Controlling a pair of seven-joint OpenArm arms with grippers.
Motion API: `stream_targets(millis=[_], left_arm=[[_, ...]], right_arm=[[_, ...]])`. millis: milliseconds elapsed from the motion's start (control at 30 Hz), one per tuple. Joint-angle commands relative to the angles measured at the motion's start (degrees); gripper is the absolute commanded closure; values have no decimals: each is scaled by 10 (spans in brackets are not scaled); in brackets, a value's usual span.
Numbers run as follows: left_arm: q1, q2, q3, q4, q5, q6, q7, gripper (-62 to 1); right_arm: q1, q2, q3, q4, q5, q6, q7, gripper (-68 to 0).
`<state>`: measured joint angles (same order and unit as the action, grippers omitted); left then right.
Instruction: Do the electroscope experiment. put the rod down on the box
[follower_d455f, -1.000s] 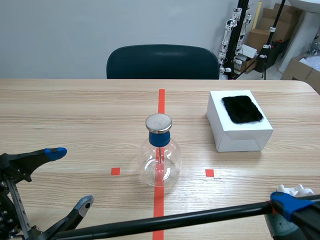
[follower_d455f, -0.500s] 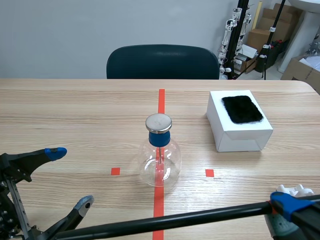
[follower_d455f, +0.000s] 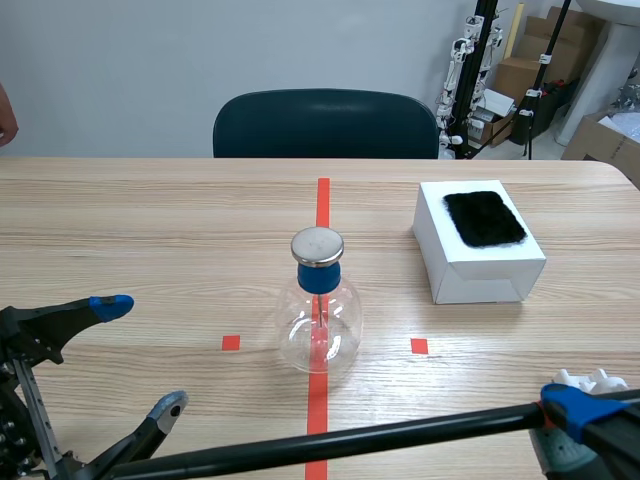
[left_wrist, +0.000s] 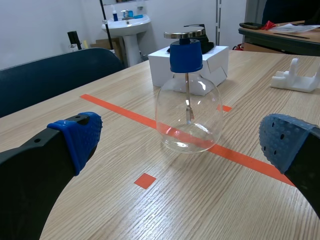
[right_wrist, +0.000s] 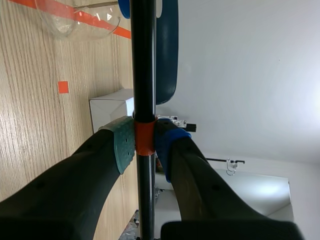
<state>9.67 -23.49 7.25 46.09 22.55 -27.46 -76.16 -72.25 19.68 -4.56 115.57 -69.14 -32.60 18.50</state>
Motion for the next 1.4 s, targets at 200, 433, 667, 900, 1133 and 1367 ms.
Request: stream_targets(millis=[200, 433, 667, 900, 1133, 1367], left_arm=[[-2, -1, -1, 3, -4, 1, -8, -623], [-2, -1, -1, 3, -4, 1, -8, -623], [-2, -1, -1, 3, -4, 1, -8, -623], [-2, -1, -1, 3, -4, 1, -8, -623], [-2, -1, -1, 3, -4, 1, -8, -623], [-2, -1, -1, 3, -4, 1, -8, -623]], right_arm=[[2, 0, 27, 26, 51, -13, 16, -4], [2, 40, 74, 31, 106, 18, 39, -4], [12, 123, 140, 67, 217, 127, 21, -3], [80, 201, 213, 78, 332, 322, -10, -3], [193, 227, 234, 77, 390, 572, -54, -3], [271, 235, 225, 70, 395, 753, -76, -3]])
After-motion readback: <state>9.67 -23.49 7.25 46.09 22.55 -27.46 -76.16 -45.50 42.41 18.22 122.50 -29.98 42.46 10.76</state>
